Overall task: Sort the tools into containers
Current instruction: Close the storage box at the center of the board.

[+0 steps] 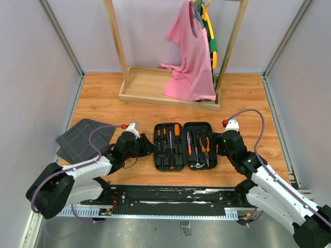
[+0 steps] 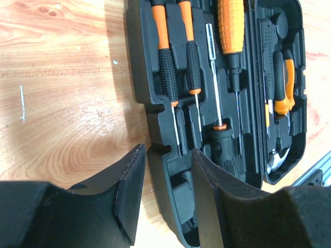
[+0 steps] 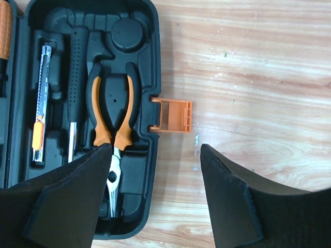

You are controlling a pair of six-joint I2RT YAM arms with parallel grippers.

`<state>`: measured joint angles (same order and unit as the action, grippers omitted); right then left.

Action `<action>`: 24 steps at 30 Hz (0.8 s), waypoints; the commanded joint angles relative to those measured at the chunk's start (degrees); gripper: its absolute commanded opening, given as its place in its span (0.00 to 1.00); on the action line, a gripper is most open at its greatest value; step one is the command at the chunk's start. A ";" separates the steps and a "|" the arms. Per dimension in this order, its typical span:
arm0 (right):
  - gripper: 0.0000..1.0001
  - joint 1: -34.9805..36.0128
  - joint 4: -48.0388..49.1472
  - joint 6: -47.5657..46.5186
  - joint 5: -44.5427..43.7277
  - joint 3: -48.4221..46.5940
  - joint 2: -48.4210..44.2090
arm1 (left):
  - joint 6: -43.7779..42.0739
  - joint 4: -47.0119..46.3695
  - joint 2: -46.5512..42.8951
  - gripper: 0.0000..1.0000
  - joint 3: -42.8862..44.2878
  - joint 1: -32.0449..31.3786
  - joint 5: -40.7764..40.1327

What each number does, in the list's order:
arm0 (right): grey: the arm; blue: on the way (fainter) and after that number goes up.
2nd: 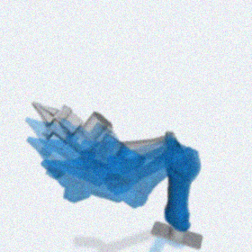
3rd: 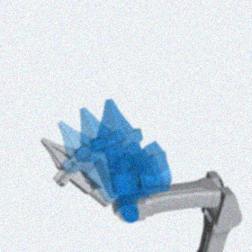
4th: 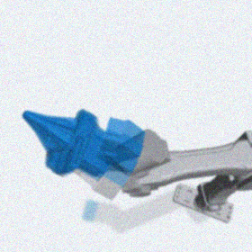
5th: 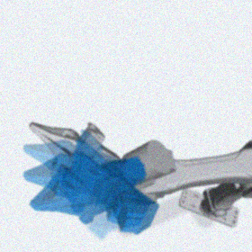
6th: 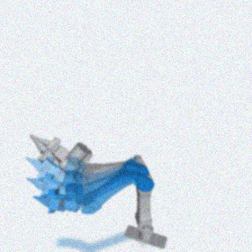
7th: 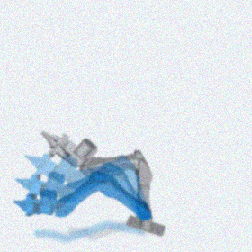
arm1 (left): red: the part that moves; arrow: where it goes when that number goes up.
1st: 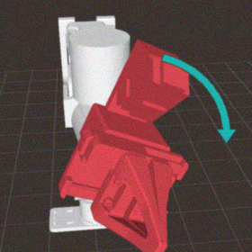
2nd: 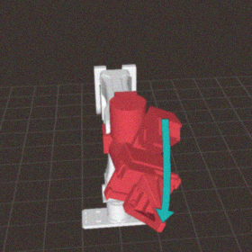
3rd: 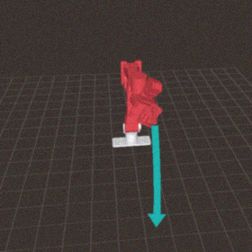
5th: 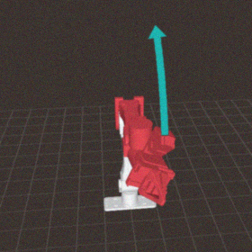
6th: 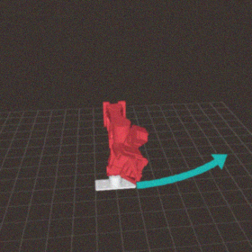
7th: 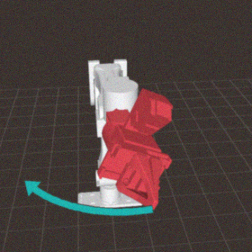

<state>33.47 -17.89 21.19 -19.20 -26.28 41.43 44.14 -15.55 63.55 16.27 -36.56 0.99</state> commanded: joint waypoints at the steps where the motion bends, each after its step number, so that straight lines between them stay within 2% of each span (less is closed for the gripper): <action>1: 0.70 -4.47 1.02 1.14 5.66 1.39 -0.77 | -0.10 -7.96 2.20 0.45 -0.76 1.98 4.34; 16: 0.71 -24.28 7.26 2.47 33.69 5.23 0.64 | -0.94 -13.37 9.87 0.41 0.27 4.65 8.02; 24: 0.71 -31.09 13.16 4.96 46.87 7.40 4.90 | -0.95 -16.53 14.00 0.38 0.98 4.65 9.55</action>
<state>5.23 -9.23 24.25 18.68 -20.08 44.82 43.77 -28.12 75.59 15.97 -32.34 8.84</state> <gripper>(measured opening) 0.706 0.386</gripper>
